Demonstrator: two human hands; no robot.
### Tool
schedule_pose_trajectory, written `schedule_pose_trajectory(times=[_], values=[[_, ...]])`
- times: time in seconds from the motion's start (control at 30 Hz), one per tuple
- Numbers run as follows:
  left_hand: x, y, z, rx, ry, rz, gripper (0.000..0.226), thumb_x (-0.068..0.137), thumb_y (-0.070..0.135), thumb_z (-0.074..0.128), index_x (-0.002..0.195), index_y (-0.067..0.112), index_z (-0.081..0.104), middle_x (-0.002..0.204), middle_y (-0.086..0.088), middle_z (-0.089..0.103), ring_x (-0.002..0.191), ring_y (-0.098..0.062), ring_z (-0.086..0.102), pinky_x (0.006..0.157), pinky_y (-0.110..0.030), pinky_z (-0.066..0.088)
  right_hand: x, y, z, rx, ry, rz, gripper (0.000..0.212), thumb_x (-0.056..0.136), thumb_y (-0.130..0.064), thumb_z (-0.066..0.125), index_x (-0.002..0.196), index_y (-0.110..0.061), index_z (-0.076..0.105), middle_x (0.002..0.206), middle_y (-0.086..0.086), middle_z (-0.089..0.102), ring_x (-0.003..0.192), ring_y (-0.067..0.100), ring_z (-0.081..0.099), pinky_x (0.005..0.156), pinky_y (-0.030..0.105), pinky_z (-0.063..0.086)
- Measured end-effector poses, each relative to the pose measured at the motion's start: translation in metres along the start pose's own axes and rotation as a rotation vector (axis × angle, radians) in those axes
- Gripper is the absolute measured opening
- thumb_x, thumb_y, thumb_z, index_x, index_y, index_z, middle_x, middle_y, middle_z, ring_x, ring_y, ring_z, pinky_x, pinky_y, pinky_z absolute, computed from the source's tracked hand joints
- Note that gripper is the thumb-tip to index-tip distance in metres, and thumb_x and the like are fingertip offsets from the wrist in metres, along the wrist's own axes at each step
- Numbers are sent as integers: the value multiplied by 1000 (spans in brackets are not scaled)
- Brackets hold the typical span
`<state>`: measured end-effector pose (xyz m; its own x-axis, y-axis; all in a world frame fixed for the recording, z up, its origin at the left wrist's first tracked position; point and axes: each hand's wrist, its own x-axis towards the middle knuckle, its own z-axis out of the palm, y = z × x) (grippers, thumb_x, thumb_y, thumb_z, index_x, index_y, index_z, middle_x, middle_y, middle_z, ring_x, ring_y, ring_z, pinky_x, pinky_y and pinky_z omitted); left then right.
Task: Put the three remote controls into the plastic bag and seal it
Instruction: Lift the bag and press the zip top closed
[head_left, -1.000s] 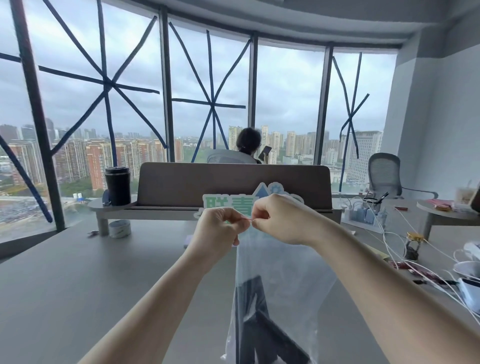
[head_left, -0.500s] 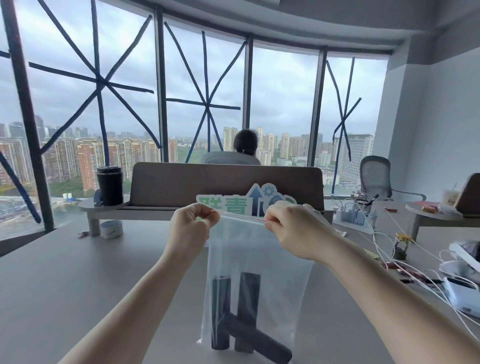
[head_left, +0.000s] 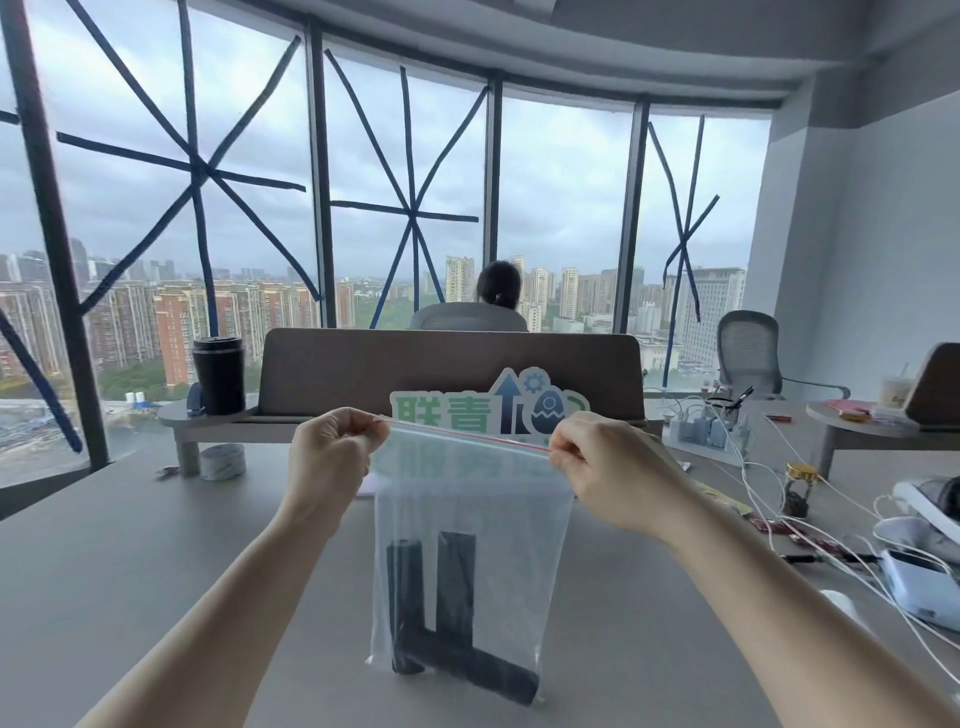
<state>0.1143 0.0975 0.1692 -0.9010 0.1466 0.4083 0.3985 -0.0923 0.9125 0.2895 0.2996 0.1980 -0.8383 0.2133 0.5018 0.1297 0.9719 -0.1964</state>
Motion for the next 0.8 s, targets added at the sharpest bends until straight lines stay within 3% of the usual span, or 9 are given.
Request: schedule_pose_trajectory(times=[0.33,0.43,0.63,0.8], values=[[10,-2,-18,-61,-4,14,16,82,5,66,67,10,63,42,7,42,37,-12,32,38,-19,27,-1,-22,-7,-37,136,43,25,95,-41,53,85,-20,62,85,-3,67,84,26,62,69,33,43],[16,-6,-28,-78,17,22,16,82,4,66,67,9,62,48,0,43,35,-11,34,37,-18,27,5,-33,-3,-40,161,55,31,94,-43,54,80,-17,59,77,2,68,79,31,64,69,35,50],[41,-18,-52,-59,59,13,17,83,6,64,68,11,62,40,10,51,33,-8,43,37,-18,33,42,-45,30,23,190,16,35,92,-44,59,71,-17,53,64,3,64,69,30,59,62,36,48],[96,-43,-80,-21,76,-87,15,88,11,61,74,17,62,70,-1,61,46,-13,66,45,-26,53,131,-57,93,292,148,58,27,87,-31,68,68,-13,63,54,-1,65,58,18,62,64,35,53]])
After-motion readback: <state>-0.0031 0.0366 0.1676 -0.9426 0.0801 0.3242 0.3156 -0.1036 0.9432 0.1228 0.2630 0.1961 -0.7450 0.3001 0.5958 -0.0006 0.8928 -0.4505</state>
